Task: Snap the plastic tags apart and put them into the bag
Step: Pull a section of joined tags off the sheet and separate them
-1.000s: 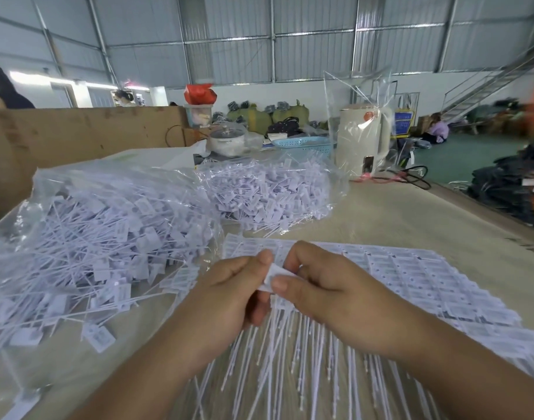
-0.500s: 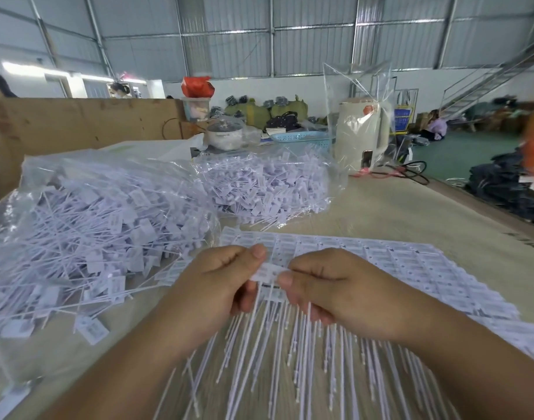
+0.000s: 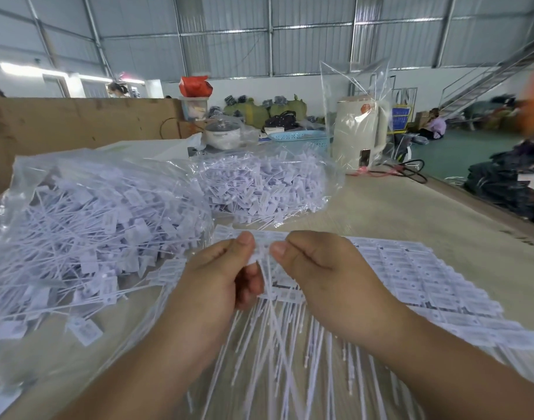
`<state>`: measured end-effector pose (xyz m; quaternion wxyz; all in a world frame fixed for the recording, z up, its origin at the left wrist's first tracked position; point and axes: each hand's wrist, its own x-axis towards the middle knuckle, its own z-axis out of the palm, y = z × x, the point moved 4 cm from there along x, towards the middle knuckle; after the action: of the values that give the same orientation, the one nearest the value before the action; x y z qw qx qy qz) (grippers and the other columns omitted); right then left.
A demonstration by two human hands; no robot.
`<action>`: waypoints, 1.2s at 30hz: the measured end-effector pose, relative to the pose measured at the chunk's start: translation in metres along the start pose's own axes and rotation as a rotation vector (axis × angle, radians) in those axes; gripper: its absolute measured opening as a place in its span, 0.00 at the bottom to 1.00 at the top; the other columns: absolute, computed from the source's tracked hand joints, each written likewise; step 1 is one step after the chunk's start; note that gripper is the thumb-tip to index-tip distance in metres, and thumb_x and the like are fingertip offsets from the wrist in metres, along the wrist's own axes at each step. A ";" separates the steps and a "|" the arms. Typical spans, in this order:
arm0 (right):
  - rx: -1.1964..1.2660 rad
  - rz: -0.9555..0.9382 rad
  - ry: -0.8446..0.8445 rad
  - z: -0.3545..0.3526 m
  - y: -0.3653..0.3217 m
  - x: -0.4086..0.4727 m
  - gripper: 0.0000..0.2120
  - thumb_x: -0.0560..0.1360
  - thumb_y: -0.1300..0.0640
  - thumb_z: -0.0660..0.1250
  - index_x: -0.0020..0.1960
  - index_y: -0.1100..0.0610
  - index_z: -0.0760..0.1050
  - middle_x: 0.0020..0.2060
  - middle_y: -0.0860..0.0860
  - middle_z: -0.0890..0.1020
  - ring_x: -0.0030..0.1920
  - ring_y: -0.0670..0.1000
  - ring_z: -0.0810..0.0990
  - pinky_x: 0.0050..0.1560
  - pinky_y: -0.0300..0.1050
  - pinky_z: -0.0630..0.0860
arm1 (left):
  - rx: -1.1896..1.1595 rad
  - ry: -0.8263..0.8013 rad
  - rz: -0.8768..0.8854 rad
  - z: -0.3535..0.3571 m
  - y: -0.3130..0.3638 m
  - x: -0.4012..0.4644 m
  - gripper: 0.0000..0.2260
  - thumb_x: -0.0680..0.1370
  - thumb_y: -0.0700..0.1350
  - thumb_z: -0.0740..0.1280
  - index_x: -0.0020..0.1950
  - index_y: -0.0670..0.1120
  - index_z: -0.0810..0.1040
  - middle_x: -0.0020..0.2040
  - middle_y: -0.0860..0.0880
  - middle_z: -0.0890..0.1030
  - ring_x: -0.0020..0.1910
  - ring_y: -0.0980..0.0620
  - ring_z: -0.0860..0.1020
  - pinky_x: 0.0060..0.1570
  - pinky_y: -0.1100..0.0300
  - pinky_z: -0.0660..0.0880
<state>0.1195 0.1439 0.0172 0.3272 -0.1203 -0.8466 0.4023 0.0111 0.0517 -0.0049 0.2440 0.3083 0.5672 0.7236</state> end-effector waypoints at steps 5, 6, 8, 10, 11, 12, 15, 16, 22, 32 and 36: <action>-0.025 -0.028 0.092 0.002 -0.002 -0.002 0.22 0.80 0.49 0.61 0.29 0.52 0.60 0.23 0.45 0.66 0.26 0.45 0.63 0.32 0.48 0.64 | -0.180 0.097 -0.096 0.007 -0.004 -0.005 0.16 0.76 0.50 0.67 0.28 0.48 0.78 0.24 0.50 0.73 0.21 0.57 0.69 0.20 0.68 0.67; -0.034 -0.042 0.108 0.003 -0.003 -0.002 0.22 0.80 0.50 0.61 0.29 0.52 0.59 0.23 0.45 0.66 0.26 0.46 0.63 0.31 0.47 0.64 | -0.212 0.110 -0.117 0.008 -0.004 -0.005 0.15 0.77 0.49 0.67 0.32 0.46 0.78 0.24 0.50 0.73 0.21 0.58 0.69 0.20 0.68 0.67; -0.063 -0.073 0.140 0.005 -0.005 -0.003 0.22 0.80 0.50 0.61 0.29 0.51 0.59 0.23 0.45 0.67 0.26 0.46 0.64 0.30 0.45 0.63 | -0.274 0.106 -0.144 0.012 -0.005 -0.007 0.12 0.78 0.48 0.66 0.39 0.43 0.75 0.26 0.49 0.72 0.21 0.57 0.68 0.20 0.68 0.66; -0.102 -0.101 0.159 0.008 -0.006 -0.003 0.22 0.80 0.50 0.61 0.29 0.50 0.59 0.24 0.45 0.68 0.26 0.47 0.64 0.30 0.45 0.63 | -0.304 0.112 -0.159 0.013 -0.008 -0.008 0.11 0.78 0.48 0.66 0.39 0.43 0.73 0.26 0.50 0.71 0.22 0.57 0.67 0.21 0.67 0.65; -0.117 -0.110 0.167 0.008 -0.007 -0.003 0.22 0.80 0.50 0.61 0.29 0.49 0.58 0.24 0.45 0.68 0.26 0.47 0.65 0.29 0.45 0.63 | -0.327 0.126 -0.172 0.010 -0.009 -0.007 0.11 0.78 0.48 0.66 0.38 0.44 0.73 0.26 0.50 0.70 0.22 0.57 0.67 0.22 0.66 0.65; -0.110 -0.111 0.184 0.007 -0.008 -0.003 0.22 0.80 0.49 0.60 0.29 0.49 0.59 0.24 0.44 0.68 0.26 0.46 0.64 0.28 0.43 0.62 | -0.373 0.157 -0.196 0.003 -0.010 -0.004 0.11 0.78 0.48 0.66 0.39 0.44 0.74 0.26 0.51 0.70 0.22 0.57 0.67 0.24 0.65 0.65; 0.051 -0.091 0.280 -0.010 -0.005 -0.003 0.21 0.79 0.45 0.58 0.30 0.52 0.62 0.23 0.43 0.66 0.24 0.43 0.63 0.25 0.33 0.60 | -0.475 0.333 -0.217 -0.040 -0.005 0.013 0.08 0.80 0.47 0.65 0.46 0.44 0.77 0.28 0.52 0.71 0.25 0.57 0.67 0.30 0.63 0.65; 0.087 -0.094 0.280 -0.017 -0.003 -0.001 0.22 0.78 0.44 0.58 0.30 0.55 0.64 0.23 0.44 0.65 0.25 0.42 0.63 0.26 0.31 0.61 | -0.389 0.349 -0.180 -0.052 -0.001 0.019 0.09 0.80 0.48 0.65 0.44 0.45 0.77 0.27 0.52 0.71 0.25 0.57 0.67 0.30 0.63 0.65; 0.128 -0.045 -0.150 0.001 0.003 -0.006 0.07 0.75 0.42 0.61 0.50 0.43 0.72 0.27 0.47 0.69 0.29 0.57 0.67 0.31 0.57 0.67 | 0.326 -0.126 0.071 -0.012 0.002 0.006 0.19 0.76 0.61 0.65 0.29 0.52 0.76 0.24 0.53 0.74 0.23 0.56 0.70 0.25 0.67 0.67; 0.043 -0.006 -0.360 0.012 0.012 -0.009 0.23 0.73 0.37 0.60 0.65 0.44 0.65 0.29 0.42 0.78 0.32 0.43 0.75 0.38 0.44 0.74 | 0.398 -0.425 -0.023 -0.005 0.008 -0.005 0.18 0.71 0.62 0.62 0.27 0.53 0.76 0.24 0.51 0.76 0.23 0.58 0.71 0.27 0.68 0.68; -0.030 0.025 -0.368 0.009 0.009 -0.009 0.25 0.72 0.32 0.60 0.61 0.47 0.70 0.31 0.48 0.79 0.32 0.48 0.77 0.38 0.52 0.75 | 0.465 -0.401 0.007 -0.010 0.009 -0.003 0.16 0.71 0.60 0.63 0.29 0.52 0.77 0.25 0.51 0.76 0.24 0.58 0.72 0.28 0.68 0.69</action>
<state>0.1201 0.1400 0.0015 0.1600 -0.0602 -0.8963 0.4091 0.0060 0.0406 0.0021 0.2714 0.4945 0.6572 0.4998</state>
